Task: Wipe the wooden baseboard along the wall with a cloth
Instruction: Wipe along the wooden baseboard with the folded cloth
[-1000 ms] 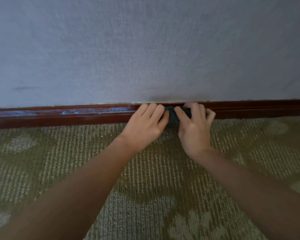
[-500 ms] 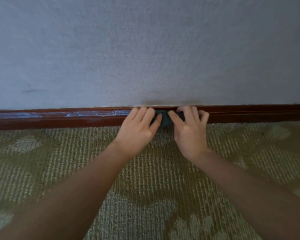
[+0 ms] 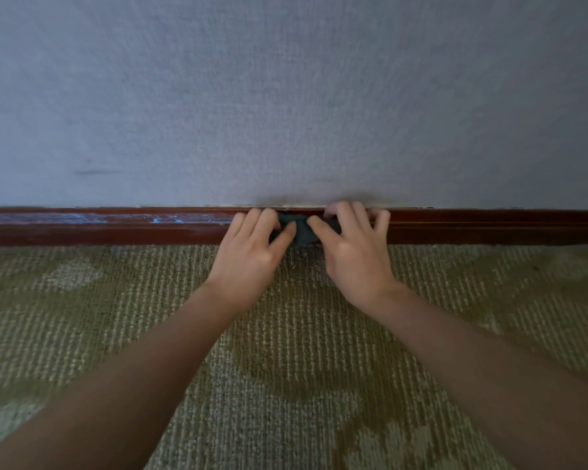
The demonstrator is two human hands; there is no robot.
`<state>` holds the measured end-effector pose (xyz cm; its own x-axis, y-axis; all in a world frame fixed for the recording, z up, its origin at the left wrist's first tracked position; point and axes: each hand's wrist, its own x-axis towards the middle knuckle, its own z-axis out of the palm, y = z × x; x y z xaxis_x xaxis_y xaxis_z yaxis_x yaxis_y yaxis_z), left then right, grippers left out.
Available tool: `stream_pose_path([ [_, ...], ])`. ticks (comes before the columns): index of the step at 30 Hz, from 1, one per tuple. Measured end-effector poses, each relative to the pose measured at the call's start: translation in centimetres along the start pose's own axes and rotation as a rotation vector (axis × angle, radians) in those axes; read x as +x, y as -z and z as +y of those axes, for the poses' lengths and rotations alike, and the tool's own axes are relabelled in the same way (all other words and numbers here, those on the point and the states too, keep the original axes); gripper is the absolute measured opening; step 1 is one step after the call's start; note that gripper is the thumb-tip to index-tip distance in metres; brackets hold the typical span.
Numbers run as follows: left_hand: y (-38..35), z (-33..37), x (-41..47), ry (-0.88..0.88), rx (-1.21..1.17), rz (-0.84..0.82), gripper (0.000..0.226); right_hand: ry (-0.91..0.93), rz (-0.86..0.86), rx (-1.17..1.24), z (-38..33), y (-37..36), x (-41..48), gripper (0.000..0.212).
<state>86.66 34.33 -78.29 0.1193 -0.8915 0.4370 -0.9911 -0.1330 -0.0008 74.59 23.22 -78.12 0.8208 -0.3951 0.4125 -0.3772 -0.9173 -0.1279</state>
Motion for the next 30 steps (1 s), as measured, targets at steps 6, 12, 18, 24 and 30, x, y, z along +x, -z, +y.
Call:
stream_pose_path([
  [6,0.7,-0.3,0.1,0.048,0.012,0.078,0.028,-0.029,0.056,-0.005,-0.3,1.0,0.3,0.044],
  [12,0.6,-0.6,0.4,-0.003,0.018,-0.010,0.029,0.013,-0.043,-0.077,-0.5,1.0,0.4,0.052],
  [18,0.7,0.7,0.2,0.018,0.045,-0.039,0.026,0.052,-0.081,-0.133,0.3,1.2,0.0,0.061],
  [24,0.2,2.7,2.6,-0.102,0.082,-0.097,0.042,0.029,-0.005,-0.193,4.3,1.3,-2.1,0.051],
  [30,-0.5,3.8,3.4,-0.108,0.070,-0.116,0.040,-0.062,0.084,-0.128,4.5,0.7,-2.7,0.048],
])
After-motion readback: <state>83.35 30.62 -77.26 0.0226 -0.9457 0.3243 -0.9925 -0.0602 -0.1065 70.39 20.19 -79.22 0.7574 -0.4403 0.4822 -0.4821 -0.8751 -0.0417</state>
